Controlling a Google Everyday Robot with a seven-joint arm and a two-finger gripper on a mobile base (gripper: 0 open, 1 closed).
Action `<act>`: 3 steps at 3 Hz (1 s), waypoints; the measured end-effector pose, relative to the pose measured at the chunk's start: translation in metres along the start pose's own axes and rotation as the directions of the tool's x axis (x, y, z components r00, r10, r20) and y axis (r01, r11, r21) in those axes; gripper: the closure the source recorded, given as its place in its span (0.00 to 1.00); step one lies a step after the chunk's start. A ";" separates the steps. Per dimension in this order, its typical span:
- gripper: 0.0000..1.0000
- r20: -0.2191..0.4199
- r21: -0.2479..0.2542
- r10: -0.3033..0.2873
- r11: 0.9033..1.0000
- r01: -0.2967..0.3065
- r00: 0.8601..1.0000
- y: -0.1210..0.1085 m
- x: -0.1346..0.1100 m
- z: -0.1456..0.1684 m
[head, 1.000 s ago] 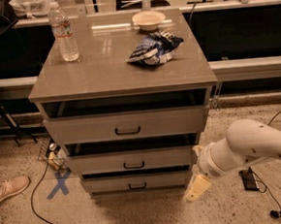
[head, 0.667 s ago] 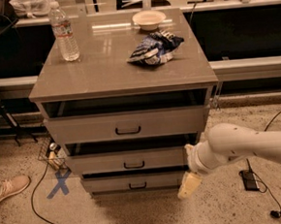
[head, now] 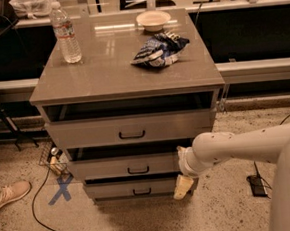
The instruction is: Open middle drawer
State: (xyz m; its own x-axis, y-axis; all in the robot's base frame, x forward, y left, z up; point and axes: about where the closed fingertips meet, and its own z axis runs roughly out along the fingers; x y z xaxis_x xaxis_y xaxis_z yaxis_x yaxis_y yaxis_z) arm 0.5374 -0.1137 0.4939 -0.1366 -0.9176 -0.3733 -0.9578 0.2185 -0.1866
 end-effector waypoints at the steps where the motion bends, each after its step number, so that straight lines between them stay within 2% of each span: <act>1: 0.00 0.005 0.003 -0.057 0.998 0.057 0.998 -0.014 -0.015 0.024; 2: 0.00 0.005 0.003 -0.057 0.998 0.057 0.998 -0.014 -0.015 0.024; 3: 0.00 -0.033 0.006 -0.098 0.995 0.099 0.995 -0.022 -0.006 0.039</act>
Offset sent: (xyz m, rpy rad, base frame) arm 0.0167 0.0145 -0.0110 -0.0094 -0.0200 0.0423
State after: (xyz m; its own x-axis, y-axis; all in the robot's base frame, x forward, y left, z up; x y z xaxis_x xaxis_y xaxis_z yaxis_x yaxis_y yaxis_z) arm 0.5696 -0.1000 0.4646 -0.0502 -0.9452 -0.3226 -0.9651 0.1290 -0.2278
